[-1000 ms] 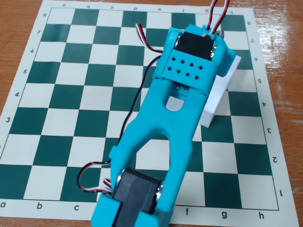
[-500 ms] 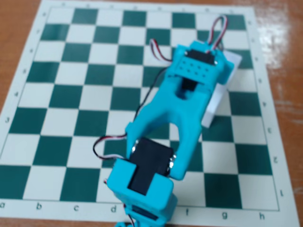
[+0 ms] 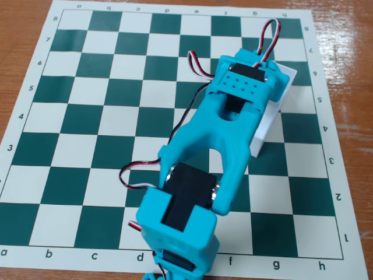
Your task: Grab the toy horse and put it in the box.
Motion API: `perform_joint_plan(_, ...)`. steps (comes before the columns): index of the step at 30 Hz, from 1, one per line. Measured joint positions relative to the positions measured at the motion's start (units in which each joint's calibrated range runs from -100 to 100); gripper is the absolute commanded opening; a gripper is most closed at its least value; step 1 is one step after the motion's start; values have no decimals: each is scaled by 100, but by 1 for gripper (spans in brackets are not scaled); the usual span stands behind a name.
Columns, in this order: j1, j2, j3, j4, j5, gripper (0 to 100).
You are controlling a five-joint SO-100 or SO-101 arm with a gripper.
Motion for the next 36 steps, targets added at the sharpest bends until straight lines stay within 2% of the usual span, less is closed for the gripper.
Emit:
perform_joint_plan(3,0,-391,272,79,-16,21)
perform_joint_plan(7,-105,-1226,1006,236,-57,0)
perform_joint_plan(13,-456,-2596,1750,1235,-234,0)
perform_joint_plan(20,-1292,-4221,2457,2539,-536,0)
perform_joint_plan(24,-1688,-5234,3110,2942,-614,0)
perform_joint_plan(30,-1703,-6732,4433,3214,-572,0)
perform_joint_plan(36,-1576,-8587,5521,4168,-536,0)
